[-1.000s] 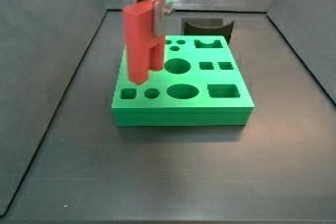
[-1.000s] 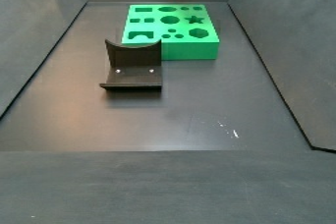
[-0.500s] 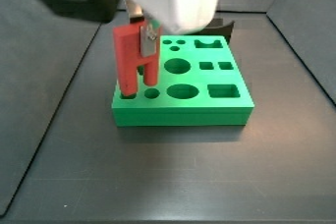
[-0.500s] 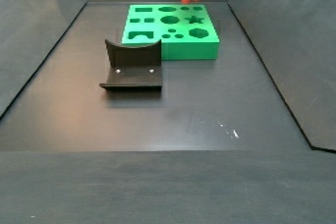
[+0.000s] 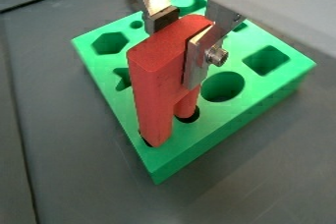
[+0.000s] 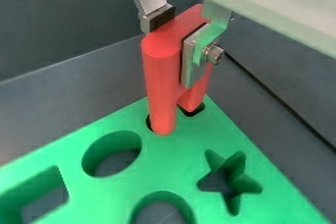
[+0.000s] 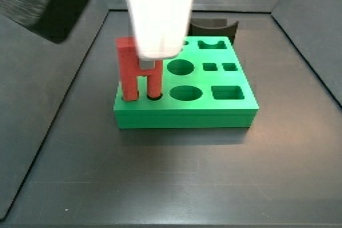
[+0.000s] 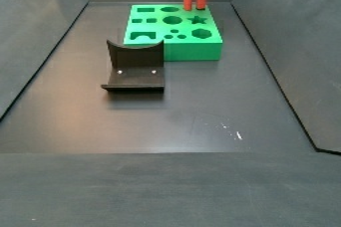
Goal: Insert the square-circle object.
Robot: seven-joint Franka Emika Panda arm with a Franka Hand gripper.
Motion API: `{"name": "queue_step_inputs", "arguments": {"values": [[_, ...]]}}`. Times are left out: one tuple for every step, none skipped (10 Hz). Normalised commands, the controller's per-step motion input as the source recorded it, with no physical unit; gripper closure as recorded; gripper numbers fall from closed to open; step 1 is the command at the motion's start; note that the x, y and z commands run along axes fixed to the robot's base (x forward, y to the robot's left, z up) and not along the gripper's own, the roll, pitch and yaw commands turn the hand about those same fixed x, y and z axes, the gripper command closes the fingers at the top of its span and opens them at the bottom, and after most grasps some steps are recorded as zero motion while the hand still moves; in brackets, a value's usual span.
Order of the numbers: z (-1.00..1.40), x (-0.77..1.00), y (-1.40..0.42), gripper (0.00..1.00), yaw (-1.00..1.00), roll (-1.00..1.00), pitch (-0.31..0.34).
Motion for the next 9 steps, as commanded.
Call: {"name": "queue_step_inputs", "arguments": {"values": [[-0.11, 0.0, 0.0, 1.0, -1.0, 0.0, 0.017], [-0.18, 0.11, -0.04, 1.0, -0.94, -0.01, 0.0], [-0.19, 0.12, 0.0, 1.0, -0.62, -0.06, 0.0], [-0.13, 0.09, 0.0, 1.0, -0.3, -0.03, 0.0], [-0.11, -0.02, 0.0, 1.0, 0.0, 0.0, -0.047], [-0.15, 0.0, 0.0, 1.0, 0.0, -0.09, -0.147], [-0.27, -0.03, 0.0, 1.0, 0.08, -0.21, -0.193], [-0.27, -0.07, 0.0, 1.0, 0.11, -0.19, -0.239], [-0.33, -0.21, 0.0, 1.0, 0.04, -0.03, -0.254]]}}
